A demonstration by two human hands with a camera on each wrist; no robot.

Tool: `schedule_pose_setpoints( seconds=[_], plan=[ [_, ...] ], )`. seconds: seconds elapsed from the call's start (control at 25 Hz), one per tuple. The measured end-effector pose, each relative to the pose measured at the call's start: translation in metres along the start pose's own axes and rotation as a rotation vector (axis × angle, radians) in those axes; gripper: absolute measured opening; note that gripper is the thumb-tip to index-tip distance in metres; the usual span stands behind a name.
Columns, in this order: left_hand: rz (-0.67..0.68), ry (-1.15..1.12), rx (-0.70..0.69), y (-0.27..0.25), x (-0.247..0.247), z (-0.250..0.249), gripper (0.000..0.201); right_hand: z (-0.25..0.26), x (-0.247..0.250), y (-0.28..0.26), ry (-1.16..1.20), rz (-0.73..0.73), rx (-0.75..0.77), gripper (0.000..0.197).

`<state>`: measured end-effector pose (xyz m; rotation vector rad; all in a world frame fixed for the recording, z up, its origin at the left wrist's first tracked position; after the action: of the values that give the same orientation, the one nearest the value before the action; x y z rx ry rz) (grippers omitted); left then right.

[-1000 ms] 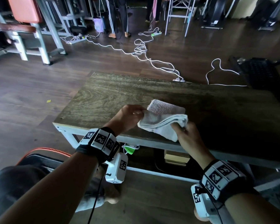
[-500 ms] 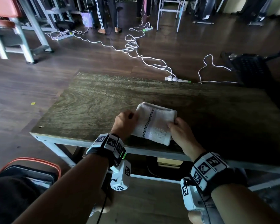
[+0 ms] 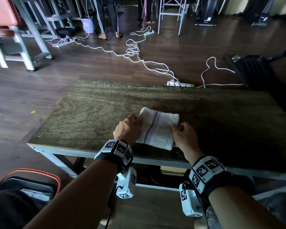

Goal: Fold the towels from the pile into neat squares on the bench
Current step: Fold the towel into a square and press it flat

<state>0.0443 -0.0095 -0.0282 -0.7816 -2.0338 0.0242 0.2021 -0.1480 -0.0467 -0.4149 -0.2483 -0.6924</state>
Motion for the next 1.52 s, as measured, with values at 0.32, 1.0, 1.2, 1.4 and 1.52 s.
schedule_pose_setpoints(
  seconds=[0.32,1.0,1.2,1.4,1.52],
  plan=[
    [0.103,0.041,-0.146,0.008,0.006,0.003,0.039,0.015,0.000,0.001,-0.520,-0.114,0.366,0.045],
    [0.074,0.412,-0.403,-0.026,0.003,0.006,0.066,-0.007,-0.022,-0.016,-0.746,0.150,0.336,0.029],
    [0.139,0.518,-0.365,-0.052,-0.027,0.001,0.097,-0.006,-0.025,-0.030,-0.777,0.084,0.448,0.060],
    [0.127,0.495,-0.410,-0.065,-0.029,-0.010,0.062,-0.010,-0.024,-0.032,-0.840,0.035,0.516,0.047],
    [0.083,0.454,-0.444,-0.057,-0.032,-0.006,0.056,-0.009,-0.023,-0.033,-0.764,0.010,0.542,0.041]
  ],
)
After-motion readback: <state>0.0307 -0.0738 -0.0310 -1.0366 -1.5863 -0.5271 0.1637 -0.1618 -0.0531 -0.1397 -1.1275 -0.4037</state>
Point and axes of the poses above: each hand's wrist, its own y-axis towards the middle knuckle, its own x-axis out of the back of the hand, z = x × y, the point moved 3 cm from there along y, towards the middle knuckle, and after that the axes turned 14 degrees about z, right-handed, at the moved point
